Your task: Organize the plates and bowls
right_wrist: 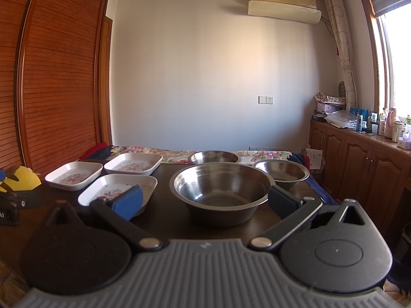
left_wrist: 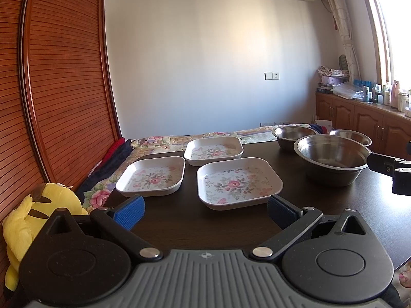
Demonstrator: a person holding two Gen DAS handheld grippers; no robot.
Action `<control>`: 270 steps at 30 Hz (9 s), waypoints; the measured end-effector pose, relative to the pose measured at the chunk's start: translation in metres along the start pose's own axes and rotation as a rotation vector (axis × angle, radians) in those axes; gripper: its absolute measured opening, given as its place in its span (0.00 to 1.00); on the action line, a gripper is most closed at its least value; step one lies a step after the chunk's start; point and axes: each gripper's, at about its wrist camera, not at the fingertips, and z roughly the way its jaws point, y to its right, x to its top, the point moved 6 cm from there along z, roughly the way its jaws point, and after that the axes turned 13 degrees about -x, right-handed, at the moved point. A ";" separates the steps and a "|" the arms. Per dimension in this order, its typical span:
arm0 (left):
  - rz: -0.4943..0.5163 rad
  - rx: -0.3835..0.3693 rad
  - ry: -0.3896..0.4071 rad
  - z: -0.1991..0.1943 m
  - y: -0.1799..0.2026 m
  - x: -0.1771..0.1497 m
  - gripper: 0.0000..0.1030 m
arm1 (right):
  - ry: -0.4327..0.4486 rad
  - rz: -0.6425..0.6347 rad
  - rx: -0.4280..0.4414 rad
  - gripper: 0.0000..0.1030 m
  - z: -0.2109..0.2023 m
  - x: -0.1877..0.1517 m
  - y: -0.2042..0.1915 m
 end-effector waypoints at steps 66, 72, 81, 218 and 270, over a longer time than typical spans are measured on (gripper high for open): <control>-0.082 -0.180 -0.176 0.146 -0.081 0.008 0.52 | -0.245 -0.239 0.234 0.49 0.109 -0.019 -0.129; -0.086 -0.188 -0.207 0.161 -0.082 0.008 0.45 | -0.262 -0.252 0.219 0.48 0.117 -0.020 -0.133; -0.098 -0.204 -0.242 0.176 -0.082 0.003 0.38 | -0.284 -0.244 0.197 0.46 0.122 -0.024 -0.135; -0.089 -0.134 -0.130 0.092 -0.117 0.003 0.70 | -0.186 -0.158 0.378 0.52 0.073 0.016 -0.148; -0.133 -0.119 -0.215 0.202 -0.244 0.004 0.16 | -0.522 -0.238 0.557 0.19 0.197 0.004 -0.275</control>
